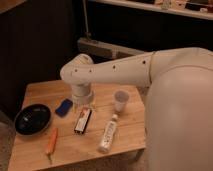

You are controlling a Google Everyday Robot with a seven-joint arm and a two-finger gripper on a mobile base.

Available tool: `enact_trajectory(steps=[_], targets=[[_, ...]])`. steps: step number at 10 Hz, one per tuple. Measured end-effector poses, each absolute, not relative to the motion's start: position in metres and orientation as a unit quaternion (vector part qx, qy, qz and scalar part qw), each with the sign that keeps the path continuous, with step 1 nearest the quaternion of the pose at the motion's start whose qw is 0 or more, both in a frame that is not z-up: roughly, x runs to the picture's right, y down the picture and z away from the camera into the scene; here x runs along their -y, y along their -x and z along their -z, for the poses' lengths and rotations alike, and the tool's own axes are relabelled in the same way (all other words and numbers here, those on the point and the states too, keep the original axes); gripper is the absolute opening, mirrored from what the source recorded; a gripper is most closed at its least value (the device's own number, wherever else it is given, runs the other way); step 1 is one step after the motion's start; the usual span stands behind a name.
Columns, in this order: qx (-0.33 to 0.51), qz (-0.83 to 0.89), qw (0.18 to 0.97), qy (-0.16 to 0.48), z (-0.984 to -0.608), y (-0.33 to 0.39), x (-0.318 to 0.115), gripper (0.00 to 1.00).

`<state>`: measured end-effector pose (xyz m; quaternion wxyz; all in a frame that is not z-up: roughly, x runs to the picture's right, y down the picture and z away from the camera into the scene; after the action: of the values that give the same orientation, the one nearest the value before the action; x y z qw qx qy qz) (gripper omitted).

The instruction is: Place the ceramic cup in the ceramic bowl

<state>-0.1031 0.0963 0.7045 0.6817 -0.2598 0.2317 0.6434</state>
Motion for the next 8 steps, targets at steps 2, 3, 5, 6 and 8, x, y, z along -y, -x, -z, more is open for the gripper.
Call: enact_trajectory(steps=[2, 3, 5, 6, 8], targets=[[-0.232, -0.643, 0.682, 0.26, -0.7045, 0.1031, -0.0963, 0.65], [-0.232, -0.644, 0.682, 0.26, -0.7045, 0.1031, -0.096, 0.65], [-0.231, -0.645, 0.681, 0.259, -0.705, 0.1015, -0.0942, 0.65], [-0.231, -0.645, 0.681, 0.258, -0.7051, 0.1011, -0.0939, 0.65], [-0.231, -0.645, 0.681, 0.258, -0.7048, 0.1012, -0.0935, 0.65]])
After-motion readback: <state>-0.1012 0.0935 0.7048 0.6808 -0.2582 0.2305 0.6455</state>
